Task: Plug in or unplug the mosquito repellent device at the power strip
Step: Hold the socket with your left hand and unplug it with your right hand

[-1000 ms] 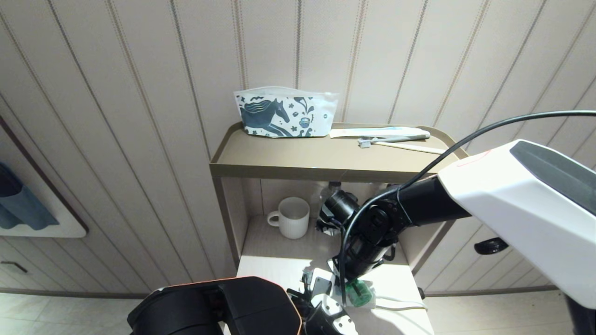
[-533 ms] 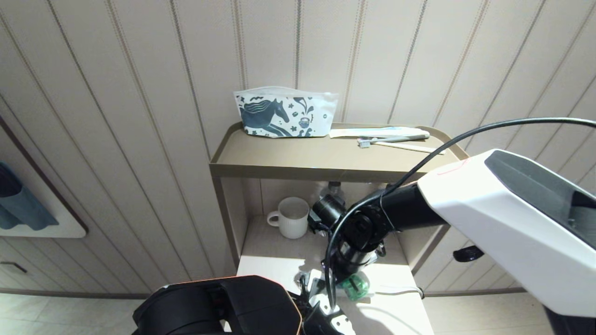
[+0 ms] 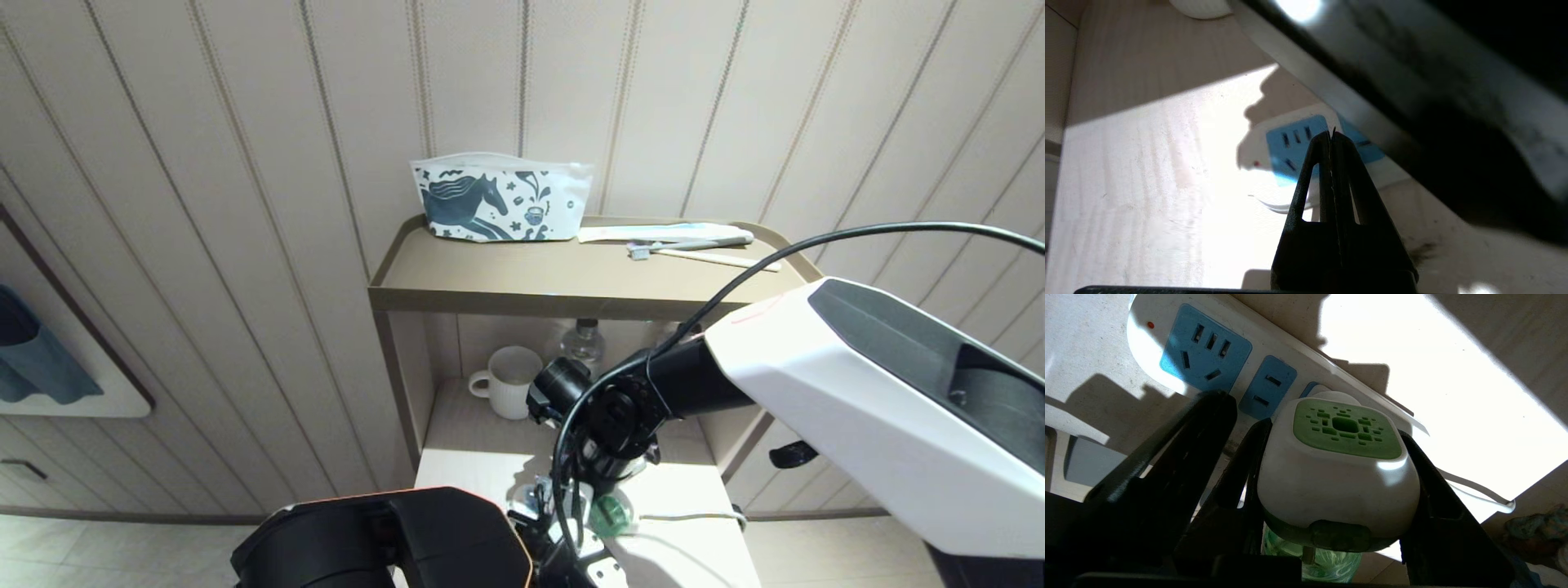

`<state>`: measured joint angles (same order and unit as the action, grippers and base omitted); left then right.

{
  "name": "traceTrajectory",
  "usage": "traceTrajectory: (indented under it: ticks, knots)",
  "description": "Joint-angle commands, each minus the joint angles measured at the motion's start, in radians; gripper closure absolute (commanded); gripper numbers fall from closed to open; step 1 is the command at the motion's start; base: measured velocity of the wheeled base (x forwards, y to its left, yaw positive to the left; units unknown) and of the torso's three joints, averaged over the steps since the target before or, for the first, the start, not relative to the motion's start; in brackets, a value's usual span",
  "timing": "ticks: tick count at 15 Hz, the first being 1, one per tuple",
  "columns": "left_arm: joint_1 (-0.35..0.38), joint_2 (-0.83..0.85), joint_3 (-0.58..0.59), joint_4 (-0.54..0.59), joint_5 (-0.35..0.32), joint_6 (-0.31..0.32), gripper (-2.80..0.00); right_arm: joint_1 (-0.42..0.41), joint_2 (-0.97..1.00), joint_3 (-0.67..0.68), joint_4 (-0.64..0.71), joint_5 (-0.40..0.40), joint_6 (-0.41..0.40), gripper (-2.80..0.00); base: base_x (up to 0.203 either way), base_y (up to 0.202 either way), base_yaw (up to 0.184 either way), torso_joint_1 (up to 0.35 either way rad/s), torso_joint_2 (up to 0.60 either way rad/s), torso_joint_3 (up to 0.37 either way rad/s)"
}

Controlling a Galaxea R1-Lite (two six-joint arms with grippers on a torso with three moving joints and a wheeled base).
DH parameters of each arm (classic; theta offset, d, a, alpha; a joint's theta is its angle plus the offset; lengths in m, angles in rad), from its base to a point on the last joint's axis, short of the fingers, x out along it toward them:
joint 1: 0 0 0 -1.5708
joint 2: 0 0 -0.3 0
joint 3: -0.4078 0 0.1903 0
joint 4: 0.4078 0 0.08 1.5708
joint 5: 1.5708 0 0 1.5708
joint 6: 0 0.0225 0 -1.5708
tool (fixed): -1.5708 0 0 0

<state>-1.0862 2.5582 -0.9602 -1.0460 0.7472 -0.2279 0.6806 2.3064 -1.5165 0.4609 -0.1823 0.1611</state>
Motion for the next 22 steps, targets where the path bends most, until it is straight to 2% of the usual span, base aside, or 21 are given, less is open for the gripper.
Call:
traceTrajectory:
  ticks: [1, 5, 8, 15, 22]
  knots:
    - [0.013, -0.024, 0.005, -0.011, 0.010, -0.004, 0.00, -0.004, -0.007, 0.007, 0.004, -0.003, 0.000, 0.00, 0.000, 0.000, 0.000, 0.000, 0.00, 0.000]
    - [0.033, -0.058, 0.044, -0.034, 0.012, -0.006, 0.00, -0.027, -0.009, -0.007, 0.000, -0.003, 0.000, 0.00, 0.000, 0.000, 0.000, 0.000, 0.00, 0.000]
    - [0.025, -0.062, 0.083, -0.095, 0.010, -0.001, 0.00, -0.041, -0.008, -0.021, -0.001, 0.004, 0.002, 0.00, 0.000, 0.000, 0.000, 0.000, 0.00, 0.000]
    - [-0.083, -0.052, 0.141, -0.224, -0.012, 0.005, 0.00, -0.041, 0.010, -0.044, 0.001, 0.007, 0.002, 0.00, 0.000, 0.000, 0.000, 0.000, 0.00, 0.000]
    - [-0.050, -0.006, 0.163, -0.229, -0.022, 0.003, 0.00, -0.062, 0.007, -0.047, -0.001, 0.027, 0.003, 0.00, 0.000, 0.000, 0.000, 0.000, 0.00, 0.000]
